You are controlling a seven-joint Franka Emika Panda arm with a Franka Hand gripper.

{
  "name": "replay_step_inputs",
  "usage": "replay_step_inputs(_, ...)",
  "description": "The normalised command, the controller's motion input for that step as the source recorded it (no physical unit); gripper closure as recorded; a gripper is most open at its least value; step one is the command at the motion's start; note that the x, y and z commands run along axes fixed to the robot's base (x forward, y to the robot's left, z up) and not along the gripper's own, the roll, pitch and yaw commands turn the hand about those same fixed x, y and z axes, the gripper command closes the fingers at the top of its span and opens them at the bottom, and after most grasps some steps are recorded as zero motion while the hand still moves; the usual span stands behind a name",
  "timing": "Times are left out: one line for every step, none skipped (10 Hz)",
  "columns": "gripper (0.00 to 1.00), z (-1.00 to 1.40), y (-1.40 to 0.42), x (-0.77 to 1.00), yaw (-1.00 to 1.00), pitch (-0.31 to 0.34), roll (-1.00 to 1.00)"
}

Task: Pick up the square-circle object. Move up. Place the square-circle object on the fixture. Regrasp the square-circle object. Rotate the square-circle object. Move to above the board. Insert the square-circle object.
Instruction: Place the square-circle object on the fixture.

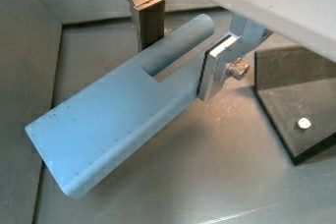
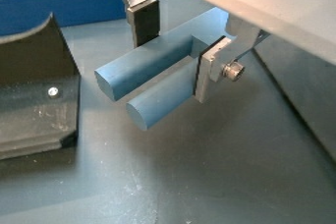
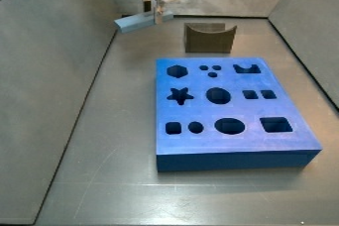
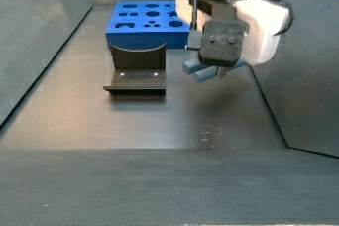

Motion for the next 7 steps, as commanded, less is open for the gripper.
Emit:
replay_step_inputs(1.0,1.0,0.0,0.0,0.0,0.01,-0.01)
replay_step_inputs(1.0,1.0,0.0,-0.01,0.0,0.014,-0.02)
replay_step_inputs(1.0,1.0,-0.01,-0.01,0.01,0.012,-0.03)
replay_step_inputs(1.0,1.0,-0.01,-0.02,0.02,0.014,-0.05)
replay_step_inputs(1.0,1.0,-0.02,-0.02,0.02,0.014,-0.06)
replay_step_inputs(1.0,1.0,-0.02,-0.02,0.03,0.015,-0.07)
replay_step_inputs(1.0,0.86,-0.02,-0.02,0.03,0.016,-0.09)
